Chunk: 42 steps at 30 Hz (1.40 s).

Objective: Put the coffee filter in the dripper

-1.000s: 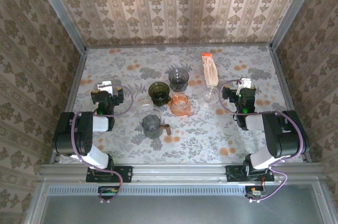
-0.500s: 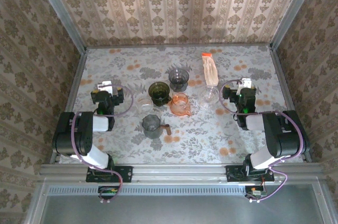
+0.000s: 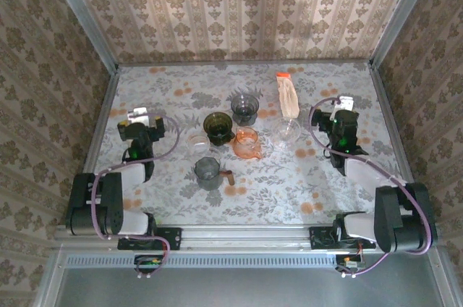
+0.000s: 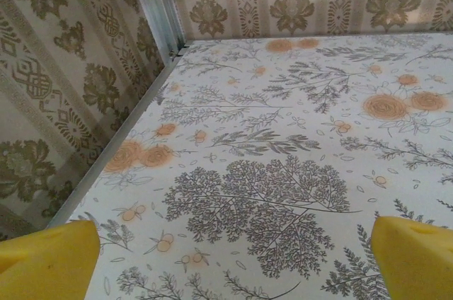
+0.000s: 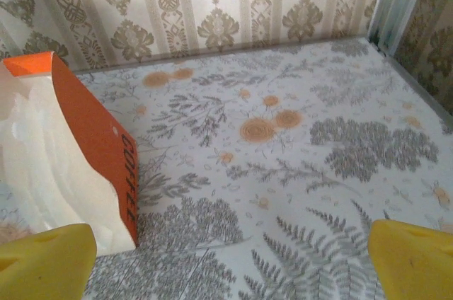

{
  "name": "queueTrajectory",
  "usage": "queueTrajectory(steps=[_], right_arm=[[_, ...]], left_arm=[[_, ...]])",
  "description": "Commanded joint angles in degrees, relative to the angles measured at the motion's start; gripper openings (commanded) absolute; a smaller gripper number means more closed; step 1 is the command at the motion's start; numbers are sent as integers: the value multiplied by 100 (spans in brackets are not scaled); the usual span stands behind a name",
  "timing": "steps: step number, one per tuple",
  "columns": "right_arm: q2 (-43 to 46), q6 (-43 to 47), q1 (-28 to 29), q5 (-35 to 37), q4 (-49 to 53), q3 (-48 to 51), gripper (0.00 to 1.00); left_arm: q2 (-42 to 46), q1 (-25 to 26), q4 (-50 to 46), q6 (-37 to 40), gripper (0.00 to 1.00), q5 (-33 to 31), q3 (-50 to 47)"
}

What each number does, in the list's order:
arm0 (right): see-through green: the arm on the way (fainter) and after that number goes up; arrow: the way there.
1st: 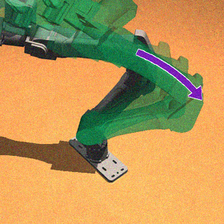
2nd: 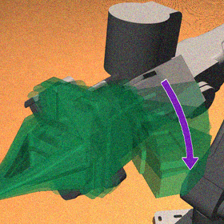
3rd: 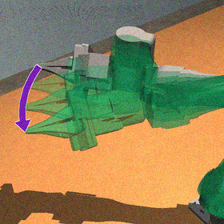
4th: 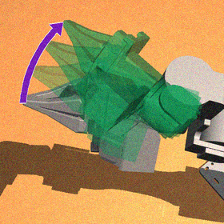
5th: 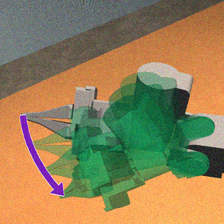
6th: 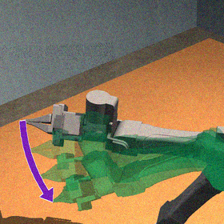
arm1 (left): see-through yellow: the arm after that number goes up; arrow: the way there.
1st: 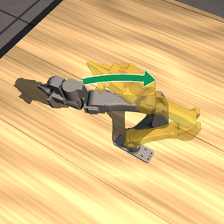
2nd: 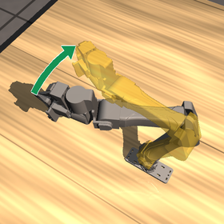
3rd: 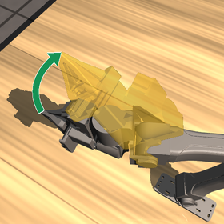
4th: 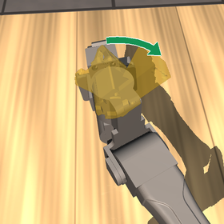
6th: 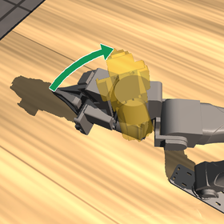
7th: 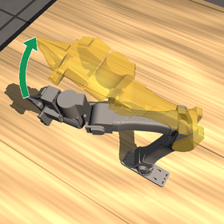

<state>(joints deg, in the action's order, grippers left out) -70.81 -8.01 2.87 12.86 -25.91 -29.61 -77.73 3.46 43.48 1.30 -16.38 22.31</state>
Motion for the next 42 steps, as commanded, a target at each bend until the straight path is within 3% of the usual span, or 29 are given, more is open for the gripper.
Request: queueTrajectory(steps=[1, 8, 11, 14, 16, 19, 21, 26, 28, 31, 35, 37, 40, 42], right_arm=[[356, -541, 72, 309, 1243, -427, 100], [831, -762, 250, 835, 1860, -645, 100], [693, -819, 449, 1884, 2334, -928, 100], [517, -1814, 426, 2708, 2739, -1109, 100], [594, -3095, 367, 3040, 3559, -1208, 100], [826, -2795, 292, 2208, 2550, -709, 100], [959, -2633, 293, 1676, 2261, -569, 100], [1024, -2383, 551, 172, 2580, -845, 100], [1056, -2256, 918, -183, 2523, -812, 100], [1086, -1932, 1638, -383, 2442, -741, 100], [1090, -1503, 2537, -768, 2483, -749, 100], [1057, -1283, 2922, -1157, 2442, -755, 100], [789, -1038, 3559, -1621, 2539, -883, 98], [482, -910, 3955, -1748, 2538, -932, 98]], left_arm=[[314, 32, -627, -57, 100, -253, 304], [1209, 1, -322, -587, 100, -128, 165], [1463, -215, -53, -1131, 100, 274, 99], [1797, -536, -125, -1972, 100, 767, 26], [1963, -692, -146, -2579, 100, 847, -58], [2234, -863, -1194, -3859, 100, 595, 168], [2324, -1027, -1650, -4072, 100, 1076, 388], [2357, -1041, -152, -4152, 100, 1749, -69], [2507, -1091, -332, -4803, 100, 1802, -87], [2652, -1094, -990, -5020, 100, 2324, 194], [2669, -889, -714, -5249, 100, 2954, 87], [2755, -694, -692, -5341, 96, 3166, -9], [3006, -183, -1418, -5286, 94, 3216, -54], [3229, 265, -1938, -5085, 100, 3125, -113]])
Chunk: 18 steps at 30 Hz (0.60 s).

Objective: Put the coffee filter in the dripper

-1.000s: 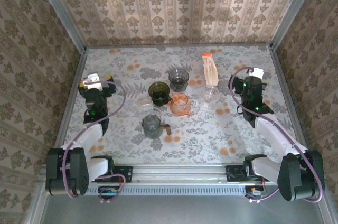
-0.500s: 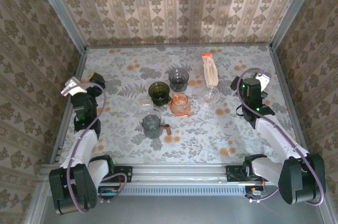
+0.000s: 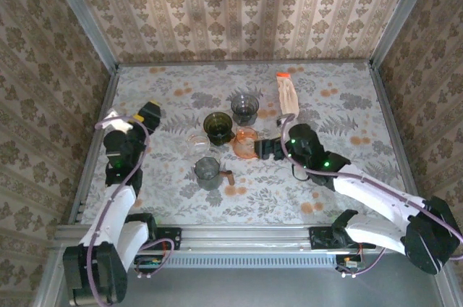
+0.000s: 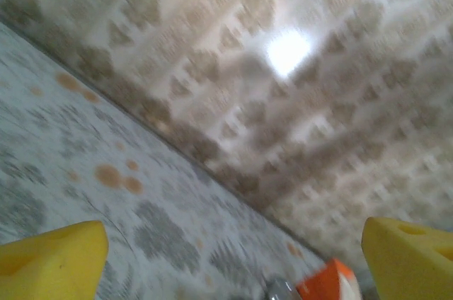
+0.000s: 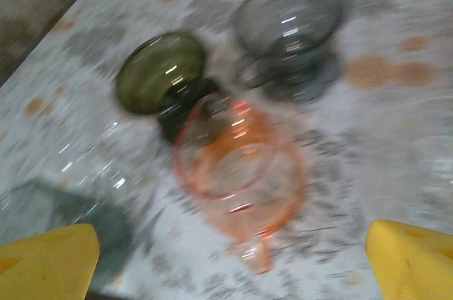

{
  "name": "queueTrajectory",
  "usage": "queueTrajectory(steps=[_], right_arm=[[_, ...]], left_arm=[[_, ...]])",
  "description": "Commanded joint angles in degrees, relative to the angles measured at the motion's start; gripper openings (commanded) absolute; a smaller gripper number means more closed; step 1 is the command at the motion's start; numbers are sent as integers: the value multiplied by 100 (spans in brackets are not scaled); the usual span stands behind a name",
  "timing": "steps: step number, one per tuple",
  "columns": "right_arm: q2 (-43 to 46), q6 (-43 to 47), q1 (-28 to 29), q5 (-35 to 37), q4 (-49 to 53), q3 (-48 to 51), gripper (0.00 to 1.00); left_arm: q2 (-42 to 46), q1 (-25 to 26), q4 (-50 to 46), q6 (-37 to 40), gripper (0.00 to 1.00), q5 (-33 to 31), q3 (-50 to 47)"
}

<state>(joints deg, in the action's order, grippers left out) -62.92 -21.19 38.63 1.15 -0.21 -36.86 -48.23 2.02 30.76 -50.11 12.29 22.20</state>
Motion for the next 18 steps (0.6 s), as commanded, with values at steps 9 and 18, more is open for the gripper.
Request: queueTrajectory(steps=[9, 18], right_arm=[[-1957, 909, 1435, -676, -607, -486, 95], [-2551, 1274, 1489, -1014, -995, -736, 86]], left_arm=[[1512, 1689, -1868, 60, 100, -308, -927], [2179, 1783, -2348, -83, 99, -305, -1173]])
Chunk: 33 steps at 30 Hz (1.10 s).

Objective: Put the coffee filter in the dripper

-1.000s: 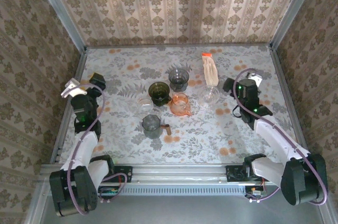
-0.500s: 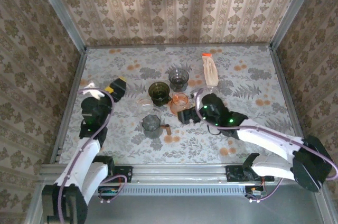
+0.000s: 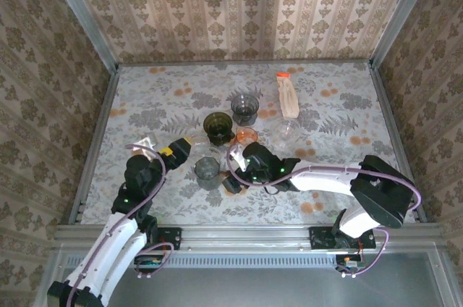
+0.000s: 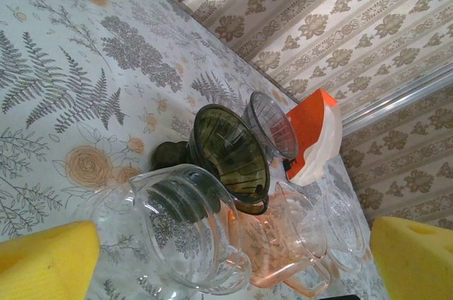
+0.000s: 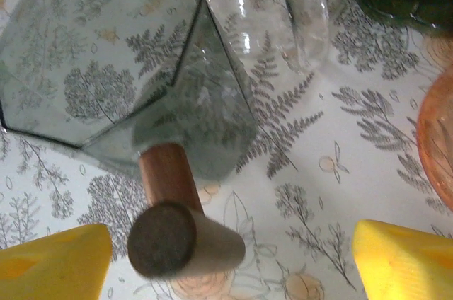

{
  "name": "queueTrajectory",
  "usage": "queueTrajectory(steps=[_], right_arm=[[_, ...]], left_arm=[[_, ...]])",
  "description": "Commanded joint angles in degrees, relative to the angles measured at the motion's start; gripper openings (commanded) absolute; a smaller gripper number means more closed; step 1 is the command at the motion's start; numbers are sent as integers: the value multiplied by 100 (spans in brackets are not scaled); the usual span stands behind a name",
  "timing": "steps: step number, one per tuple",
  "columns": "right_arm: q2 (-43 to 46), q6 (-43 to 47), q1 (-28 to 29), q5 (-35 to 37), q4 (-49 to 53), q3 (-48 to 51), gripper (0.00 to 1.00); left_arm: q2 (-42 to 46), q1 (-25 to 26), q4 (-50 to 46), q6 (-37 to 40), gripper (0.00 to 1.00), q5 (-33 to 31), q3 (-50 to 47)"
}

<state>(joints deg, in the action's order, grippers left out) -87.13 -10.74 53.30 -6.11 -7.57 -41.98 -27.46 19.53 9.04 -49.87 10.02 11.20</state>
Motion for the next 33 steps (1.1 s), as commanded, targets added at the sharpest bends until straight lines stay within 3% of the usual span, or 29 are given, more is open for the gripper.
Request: queueTrajectory(steps=[1, 10, 21, 33], right_arm=[[-167, 254, 36, -332, -270, -253, 83], [-322, 613, 241, -234, 24, -408, 51], [-49, 942, 641, 311, 533, -417, 23], [1385, 96, 1106, 1386, 1365, 555, 21]], left_arm=[[97, 33, -165, -119, 99, -79, -83], [57, 50, -91, -155, 99, -42, -66], [-7, 51, -115, -155, 99, 27, 52], [-500, 189, 94, -173, 99, 183, 275]])
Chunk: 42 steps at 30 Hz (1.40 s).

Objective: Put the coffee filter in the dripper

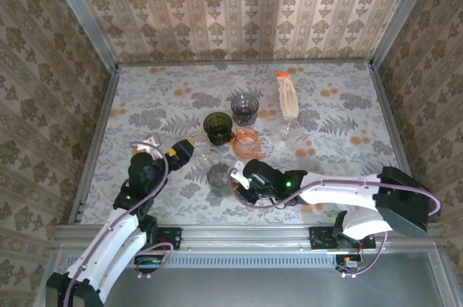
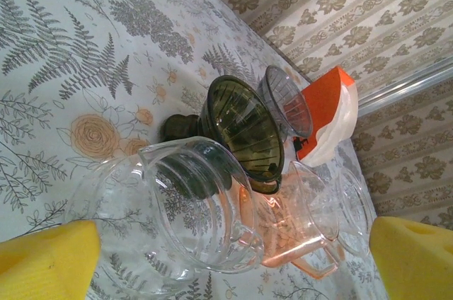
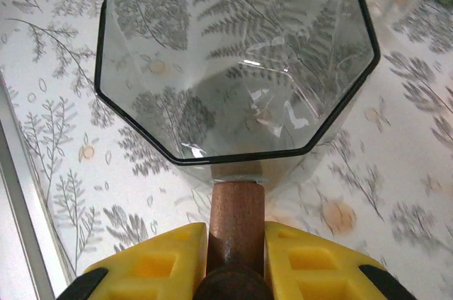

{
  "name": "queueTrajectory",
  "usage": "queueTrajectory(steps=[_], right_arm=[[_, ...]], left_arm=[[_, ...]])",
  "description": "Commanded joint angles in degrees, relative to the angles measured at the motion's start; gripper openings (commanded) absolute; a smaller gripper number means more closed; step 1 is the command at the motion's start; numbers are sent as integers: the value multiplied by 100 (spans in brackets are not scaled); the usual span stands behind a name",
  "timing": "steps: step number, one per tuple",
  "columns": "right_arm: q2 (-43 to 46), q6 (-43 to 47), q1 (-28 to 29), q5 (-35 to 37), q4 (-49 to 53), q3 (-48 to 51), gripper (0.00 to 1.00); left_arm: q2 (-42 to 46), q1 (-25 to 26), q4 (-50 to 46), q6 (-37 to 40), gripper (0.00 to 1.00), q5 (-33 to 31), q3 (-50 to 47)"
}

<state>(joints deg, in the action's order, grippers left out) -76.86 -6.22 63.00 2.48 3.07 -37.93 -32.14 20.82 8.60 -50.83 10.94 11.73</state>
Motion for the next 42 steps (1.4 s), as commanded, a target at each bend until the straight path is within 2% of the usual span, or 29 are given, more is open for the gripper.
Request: queueTrajectory(steps=[1, 12, 16, 20, 23, 30, 35, 42], right_arm=[[474, -448, 172, 636, 424, 220, 21], [1424, -1307, 362, 933, 1099, 820, 24], [1413, -1352, 388, 930, 1026, 808, 34], [1405, -1382, 415, 930, 1027, 702, 58], [1597, -1391, 414, 986, 1169, 575, 68], [2019, -1261, 299, 1205, 1650, -146, 76], [1694, -1489, -338, 1612, 2419, -1073, 77], [918, -1910, -1621, 980, 2739, -1668, 78]], left_arm=[[-66, 76, 156, -72, 99, 84, 238], [-258, 167, 289, -50, 100, 128, 339], [-284, 186, 282, -50, 100, 136, 356], [-302, 194, 265, -41, 100, 180, 408], [-288, 203, 253, -49, 100, 207, 435], [-173, 212, 139, -18, 100, 157, 504], [7, 212, -6, 72, 100, 119, 556], [-14, 243, -285, 236, 100, 154, 691]])
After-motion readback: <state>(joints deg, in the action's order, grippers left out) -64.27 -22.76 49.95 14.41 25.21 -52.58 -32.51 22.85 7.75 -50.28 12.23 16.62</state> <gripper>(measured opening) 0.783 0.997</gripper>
